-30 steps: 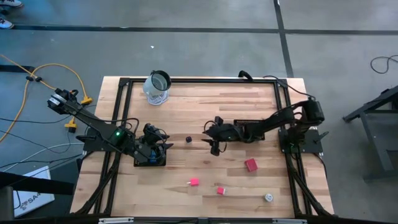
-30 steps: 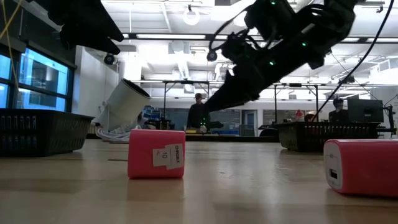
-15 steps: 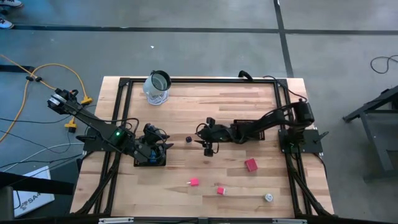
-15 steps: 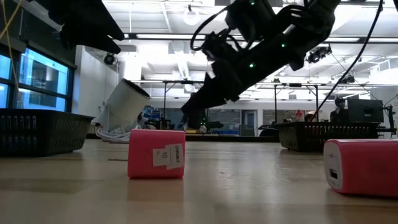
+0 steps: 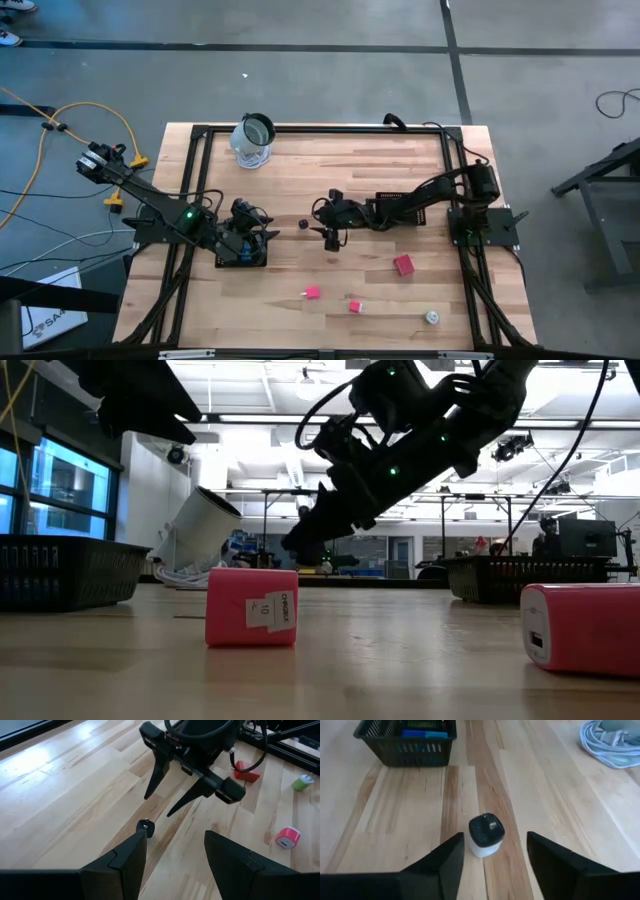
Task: Pick & Place Office items
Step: Put the white charger adapter into the right black bin
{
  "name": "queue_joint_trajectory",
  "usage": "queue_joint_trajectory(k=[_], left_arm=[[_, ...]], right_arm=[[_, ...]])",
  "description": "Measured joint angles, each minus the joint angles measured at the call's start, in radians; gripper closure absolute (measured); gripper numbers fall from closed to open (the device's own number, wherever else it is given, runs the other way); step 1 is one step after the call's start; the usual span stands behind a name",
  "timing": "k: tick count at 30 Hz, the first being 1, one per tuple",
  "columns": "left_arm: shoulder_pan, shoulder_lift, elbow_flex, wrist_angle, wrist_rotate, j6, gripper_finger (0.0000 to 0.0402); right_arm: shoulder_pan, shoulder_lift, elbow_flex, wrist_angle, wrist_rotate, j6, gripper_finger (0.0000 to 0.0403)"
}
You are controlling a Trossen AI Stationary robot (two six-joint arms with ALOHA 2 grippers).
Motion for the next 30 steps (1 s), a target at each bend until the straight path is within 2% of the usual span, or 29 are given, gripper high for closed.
queue_joint_trajectory(k=[7, 12, 18, 23, 30], left_arm=[[0.000, 0.000, 0.000, 0.000, 0.000, 0.000, 0.0208], [0.000, 0.000, 0.000, -0.001, 0.000, 0.000, 0.0208], [0.000, 0.000, 0.000, -0.002, 0.000, 0.000, 0.0208], [0.000, 0.000, 0.000, 0.002, 0.000, 0.000, 0.0208], [0.000, 0.000, 0.000, 0.031, 0.000, 0.000, 0.0208]], right_arm=[[0.000, 0.000, 0.000, 0.000, 0.000, 0.011, 0.0161], [0.000, 0.000, 0.000, -0.007, 0.043, 0.011, 0.0160], [0.001, 0.019, 0.000, 0.007, 0.046, 0.011, 0.0160], [0.002, 0.082, 0.005, 0.042, 0.023, 0.027, 0.0160], [-0.006, 0.081, 0.007, 0.044, -0.007, 0.034, 0.0160]])
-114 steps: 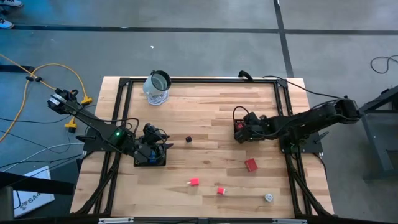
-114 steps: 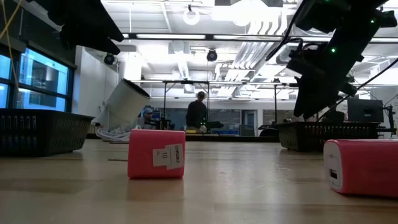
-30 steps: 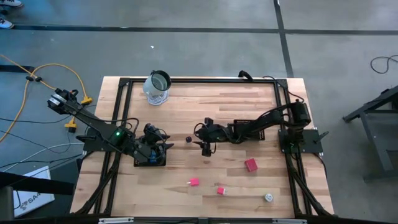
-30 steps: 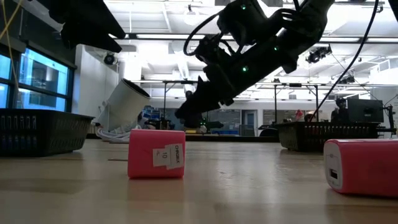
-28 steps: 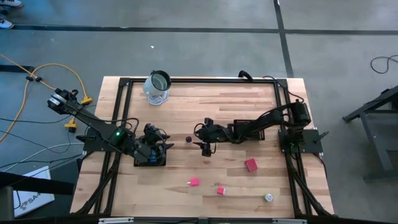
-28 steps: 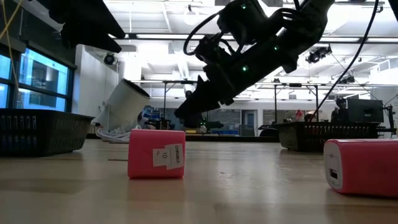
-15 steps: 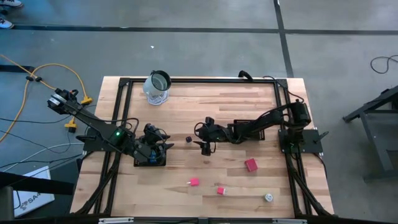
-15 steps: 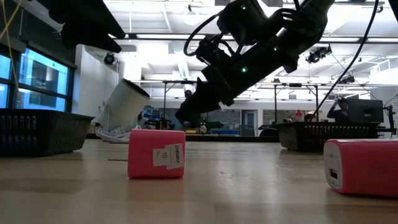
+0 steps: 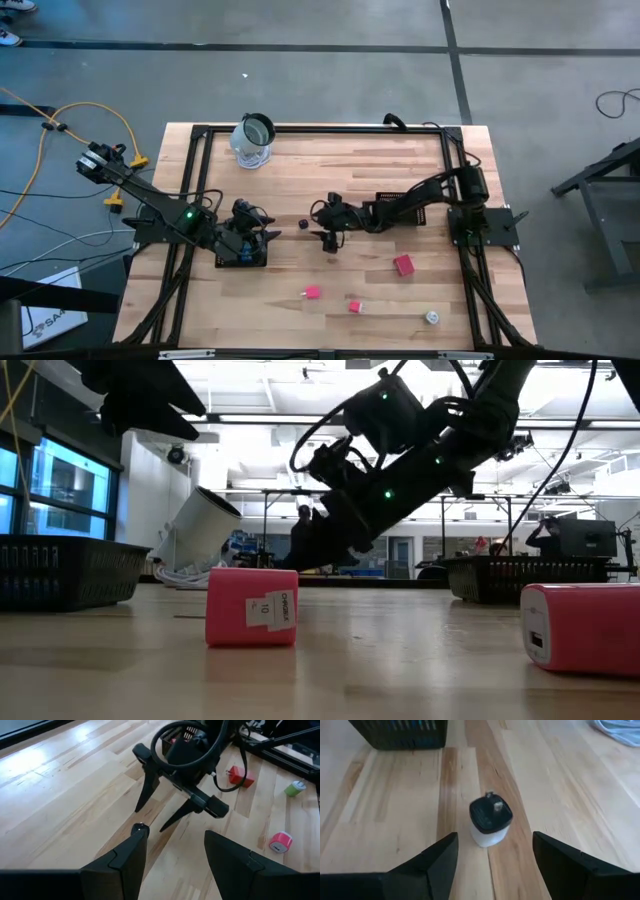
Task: Pick & Place Office items
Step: Put the white charger adapter into the right black bin
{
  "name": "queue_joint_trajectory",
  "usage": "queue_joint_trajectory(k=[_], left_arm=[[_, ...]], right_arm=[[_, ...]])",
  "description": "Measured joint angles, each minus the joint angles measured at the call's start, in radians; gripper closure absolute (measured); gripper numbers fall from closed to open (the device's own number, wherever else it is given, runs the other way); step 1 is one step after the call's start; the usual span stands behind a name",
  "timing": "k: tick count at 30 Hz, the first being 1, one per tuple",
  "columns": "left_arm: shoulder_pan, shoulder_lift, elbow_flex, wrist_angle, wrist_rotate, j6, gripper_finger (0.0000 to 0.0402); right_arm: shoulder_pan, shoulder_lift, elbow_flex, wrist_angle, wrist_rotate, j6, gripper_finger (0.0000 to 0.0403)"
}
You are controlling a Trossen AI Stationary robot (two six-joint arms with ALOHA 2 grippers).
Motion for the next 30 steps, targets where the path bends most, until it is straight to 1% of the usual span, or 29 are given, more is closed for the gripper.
queue_joint_trajectory(k=[6, 10, 23, 30], left_arm=[[0.000, 0.000, 0.000, 0.000, 0.000, 0.000, 0.0208], [0.000, 0.000, 0.000, 0.006, 0.000, 0.000, 0.0208], [0.000, 0.000, 0.000, 0.012, 0.000, 0.000, 0.0208], [0.000, 0.000, 0.000, 0.021, 0.000, 0.000, 0.0208]], right_arm=[[-0.001, 0.037, 0.000, 0.026, -0.002, 0.000, 0.0160], [-0.008, 0.064, 0.008, 0.066, -0.026, 0.003, 0.0160], [-0.022, 0.070, 0.045, 0.053, -0.049, -0.028, 0.0160], [-0.029, 0.145, 0.094, 0.060, -0.079, -0.019, 0.0160]])
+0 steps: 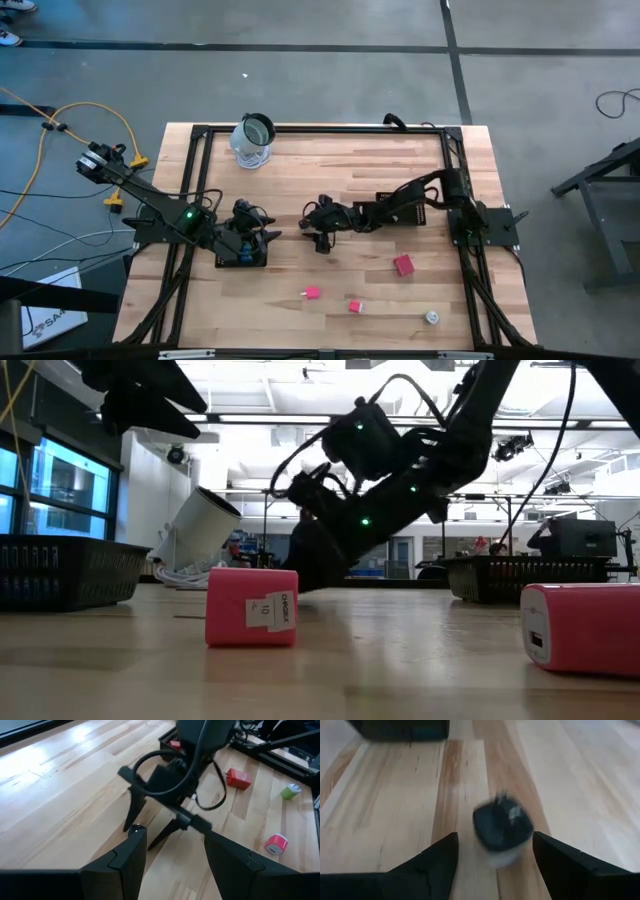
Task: Pick & Place Office items
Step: Put the white charger adapter into the right black bin
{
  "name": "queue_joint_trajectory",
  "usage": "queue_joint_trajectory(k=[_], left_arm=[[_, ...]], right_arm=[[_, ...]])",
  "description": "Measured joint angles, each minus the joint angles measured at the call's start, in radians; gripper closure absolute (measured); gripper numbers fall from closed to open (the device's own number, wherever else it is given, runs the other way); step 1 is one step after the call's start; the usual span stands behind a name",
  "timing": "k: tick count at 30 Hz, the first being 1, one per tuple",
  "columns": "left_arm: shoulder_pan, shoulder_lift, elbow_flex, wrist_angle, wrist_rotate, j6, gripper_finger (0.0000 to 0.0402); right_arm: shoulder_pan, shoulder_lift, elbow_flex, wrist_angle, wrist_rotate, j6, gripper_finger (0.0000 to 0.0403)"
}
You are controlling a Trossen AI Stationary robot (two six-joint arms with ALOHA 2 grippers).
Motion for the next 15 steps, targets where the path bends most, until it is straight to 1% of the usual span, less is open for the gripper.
queue_joint_trajectory(k=[4, 15], left_arm=[[0.000, 0.000, 0.000, 0.006, 0.000, 0.000, 0.0208], [0.000, 0.000, 0.000, 0.007, 0.000, 0.000, 0.0208]], right_arm=[[-0.006, 0.002, 0.025, -0.002, -0.003, -0.009, 0.0160], [-0.006, 0.002, 0.028, -0.035, 0.002, -0.024, 0.0160]])
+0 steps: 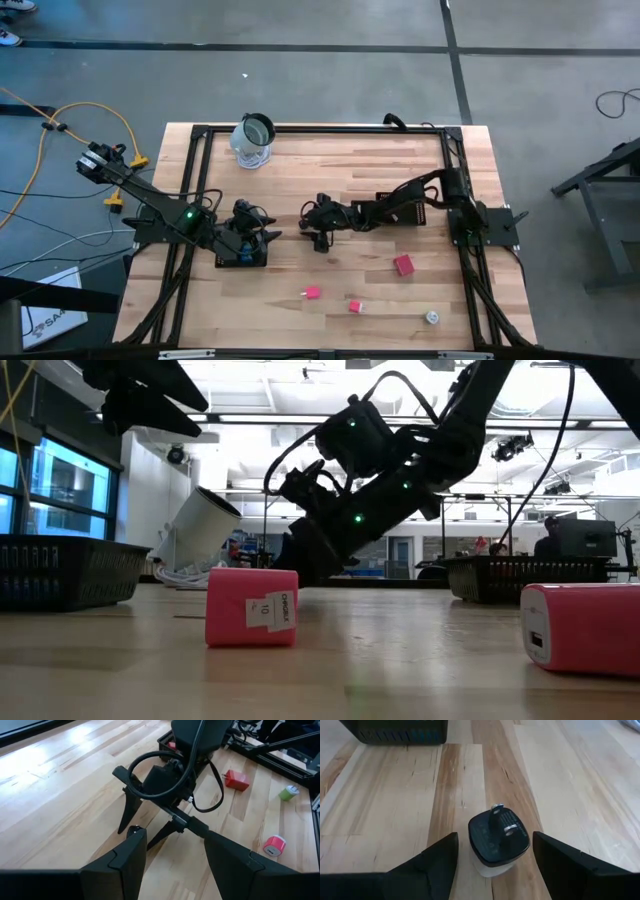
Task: Pick & Place Office items
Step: Put the white charger adapter into the right black bin
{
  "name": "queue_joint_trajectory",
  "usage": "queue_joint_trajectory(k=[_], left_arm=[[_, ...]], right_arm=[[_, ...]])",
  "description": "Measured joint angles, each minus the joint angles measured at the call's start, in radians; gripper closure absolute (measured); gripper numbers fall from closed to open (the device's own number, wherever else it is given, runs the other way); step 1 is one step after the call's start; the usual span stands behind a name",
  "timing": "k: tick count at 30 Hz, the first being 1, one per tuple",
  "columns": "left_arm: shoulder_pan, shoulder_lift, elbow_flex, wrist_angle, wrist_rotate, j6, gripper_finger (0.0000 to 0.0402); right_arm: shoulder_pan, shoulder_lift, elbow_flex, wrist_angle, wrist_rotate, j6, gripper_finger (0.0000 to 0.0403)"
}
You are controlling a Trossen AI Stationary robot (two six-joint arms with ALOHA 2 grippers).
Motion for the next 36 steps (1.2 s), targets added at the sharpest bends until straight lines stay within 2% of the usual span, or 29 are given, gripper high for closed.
queue_joint_trajectory(k=[20, 30, 36], left_arm=[[0.000, 0.000, 0.000, -0.001, 0.000, 0.000, 0.0208], [0.000, 0.000, 0.000, -0.001, 0.000, 0.000, 0.0208], [0.000, 0.000, 0.000, -0.001, 0.000, 0.000, 0.0208]], right_arm=[[0.000, 0.000, 0.000, -0.001, 0.007, 0.001, 0.0162], [0.000, 0.000, 0.000, -0.001, 0.006, 0.002, 0.0225], [0.000, 0.000, 0.000, -0.001, 0.006, 0.002, 0.0246]])
